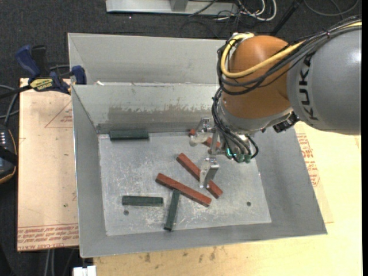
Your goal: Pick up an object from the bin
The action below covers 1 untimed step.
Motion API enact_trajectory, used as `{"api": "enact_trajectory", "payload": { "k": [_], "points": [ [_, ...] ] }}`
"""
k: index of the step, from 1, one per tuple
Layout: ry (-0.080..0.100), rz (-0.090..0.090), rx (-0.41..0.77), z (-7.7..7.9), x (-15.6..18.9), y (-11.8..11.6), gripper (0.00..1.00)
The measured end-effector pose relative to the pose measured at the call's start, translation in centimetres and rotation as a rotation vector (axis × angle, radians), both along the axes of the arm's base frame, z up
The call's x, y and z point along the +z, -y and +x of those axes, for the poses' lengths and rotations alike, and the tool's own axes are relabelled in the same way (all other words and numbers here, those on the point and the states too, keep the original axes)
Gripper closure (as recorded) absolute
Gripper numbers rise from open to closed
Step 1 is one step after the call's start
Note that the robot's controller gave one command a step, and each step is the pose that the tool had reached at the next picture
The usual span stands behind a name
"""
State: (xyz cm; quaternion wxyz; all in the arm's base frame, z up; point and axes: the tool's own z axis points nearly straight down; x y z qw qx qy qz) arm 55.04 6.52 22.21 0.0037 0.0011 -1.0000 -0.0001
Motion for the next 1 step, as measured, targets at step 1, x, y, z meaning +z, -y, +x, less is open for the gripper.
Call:
{"api": "enact_trajectory", "payload": {
  "k": [1],
  "points": [
    [0.008,0.001,-0.002,0.15,0.43,0.03,0.00]
  ]
}}
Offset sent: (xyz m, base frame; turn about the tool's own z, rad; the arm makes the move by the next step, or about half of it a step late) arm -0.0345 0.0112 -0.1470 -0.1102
